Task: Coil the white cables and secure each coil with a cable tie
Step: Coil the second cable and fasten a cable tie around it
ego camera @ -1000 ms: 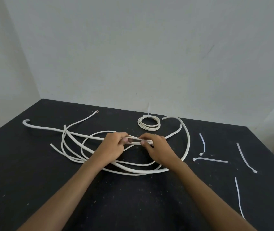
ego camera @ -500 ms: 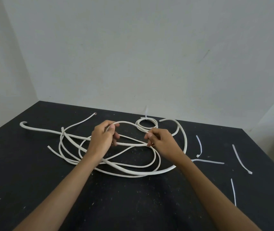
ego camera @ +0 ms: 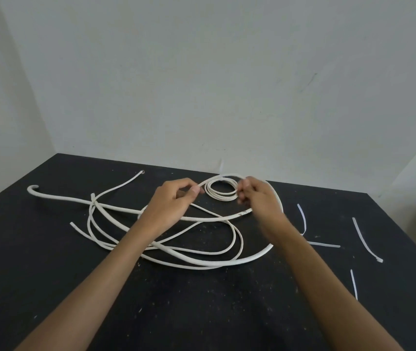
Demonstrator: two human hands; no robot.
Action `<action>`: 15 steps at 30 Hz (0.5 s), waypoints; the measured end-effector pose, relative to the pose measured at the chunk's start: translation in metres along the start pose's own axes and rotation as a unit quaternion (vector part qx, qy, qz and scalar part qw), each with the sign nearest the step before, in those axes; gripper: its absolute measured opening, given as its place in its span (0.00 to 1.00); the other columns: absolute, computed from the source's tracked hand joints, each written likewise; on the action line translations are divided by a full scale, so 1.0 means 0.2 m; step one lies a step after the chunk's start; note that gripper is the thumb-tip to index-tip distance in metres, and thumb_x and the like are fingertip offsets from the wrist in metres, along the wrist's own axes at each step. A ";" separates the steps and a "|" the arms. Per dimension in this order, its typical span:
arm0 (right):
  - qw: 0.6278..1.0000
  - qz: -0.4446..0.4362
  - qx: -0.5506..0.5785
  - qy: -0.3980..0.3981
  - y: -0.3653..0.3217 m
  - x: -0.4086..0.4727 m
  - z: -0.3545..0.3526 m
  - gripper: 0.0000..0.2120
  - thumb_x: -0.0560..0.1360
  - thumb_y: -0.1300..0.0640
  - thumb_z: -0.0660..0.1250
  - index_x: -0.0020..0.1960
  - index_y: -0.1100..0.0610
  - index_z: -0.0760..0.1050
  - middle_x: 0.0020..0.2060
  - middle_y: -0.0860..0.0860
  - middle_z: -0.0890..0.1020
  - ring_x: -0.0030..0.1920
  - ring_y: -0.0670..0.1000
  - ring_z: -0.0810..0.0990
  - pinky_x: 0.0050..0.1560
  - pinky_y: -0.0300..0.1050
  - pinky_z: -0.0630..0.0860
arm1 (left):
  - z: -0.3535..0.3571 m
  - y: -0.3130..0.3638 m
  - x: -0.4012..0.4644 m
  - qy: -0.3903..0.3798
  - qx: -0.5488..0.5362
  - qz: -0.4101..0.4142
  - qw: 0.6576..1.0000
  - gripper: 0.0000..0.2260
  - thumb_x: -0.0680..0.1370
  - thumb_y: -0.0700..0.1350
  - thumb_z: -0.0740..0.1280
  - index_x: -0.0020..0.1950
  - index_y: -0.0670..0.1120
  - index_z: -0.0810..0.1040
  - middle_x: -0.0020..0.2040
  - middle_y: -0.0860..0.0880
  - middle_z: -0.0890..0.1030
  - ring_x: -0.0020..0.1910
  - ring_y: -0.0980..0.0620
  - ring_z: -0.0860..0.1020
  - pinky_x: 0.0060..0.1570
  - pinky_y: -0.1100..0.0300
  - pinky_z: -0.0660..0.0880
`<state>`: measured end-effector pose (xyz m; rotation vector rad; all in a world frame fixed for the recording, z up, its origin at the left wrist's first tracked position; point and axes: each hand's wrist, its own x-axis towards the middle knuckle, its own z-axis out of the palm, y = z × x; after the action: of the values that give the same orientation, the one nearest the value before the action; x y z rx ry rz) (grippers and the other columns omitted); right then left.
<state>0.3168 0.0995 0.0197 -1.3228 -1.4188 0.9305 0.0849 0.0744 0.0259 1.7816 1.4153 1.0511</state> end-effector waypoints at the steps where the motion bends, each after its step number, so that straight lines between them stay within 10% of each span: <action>1: 0.998 0.023 0.050 0.041 0.00 0.02 -0.04 0.16 0.88 0.63 0.55 0.46 0.57 0.77 0.34 0.49 0.75 0.37 0.49 0.74 0.39 0.39 0.71 | -0.03 -0.02 0.00 0.003 -0.017 -0.014 1.000 0.10 0.86 0.54 0.65 0.49 0.58 0.86 0.28 0.57 0.73 0.30 0.59 0.71 0.44 0.52 0.75; 10: 0.973 0.079 0.183 0.121 0.07 0.03 -0.23 0.17 0.89 0.59 0.55 0.50 0.58 0.81 0.36 0.50 0.77 0.37 0.50 0.76 0.41 0.45 0.71 | -0.10 -0.16 0.00 0.131 0.043 -0.036 0.990 0.07 0.82 0.41 0.72 0.46 0.52 0.84 0.37 0.53 0.85 0.37 0.54 0.83 0.48 0.51 0.84; 15: 0.995 0.037 0.059 0.077 0.07 0.03 -0.14 0.17 0.89 0.59 0.58 0.52 0.57 0.85 0.41 0.53 0.81 0.42 0.50 0.80 0.43 0.44 0.77 | 0.02 -0.11 0.00 0.116 0.190 0.034 0.974 0.13 0.79 0.32 0.68 0.42 0.50 0.82 0.36 0.57 0.82 0.37 0.54 0.82 0.42 0.55 0.80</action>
<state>0.3484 0.1060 0.0142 -1.3353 -1.1864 0.9257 0.0775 0.0797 0.0057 2.0381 1.8072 1.1100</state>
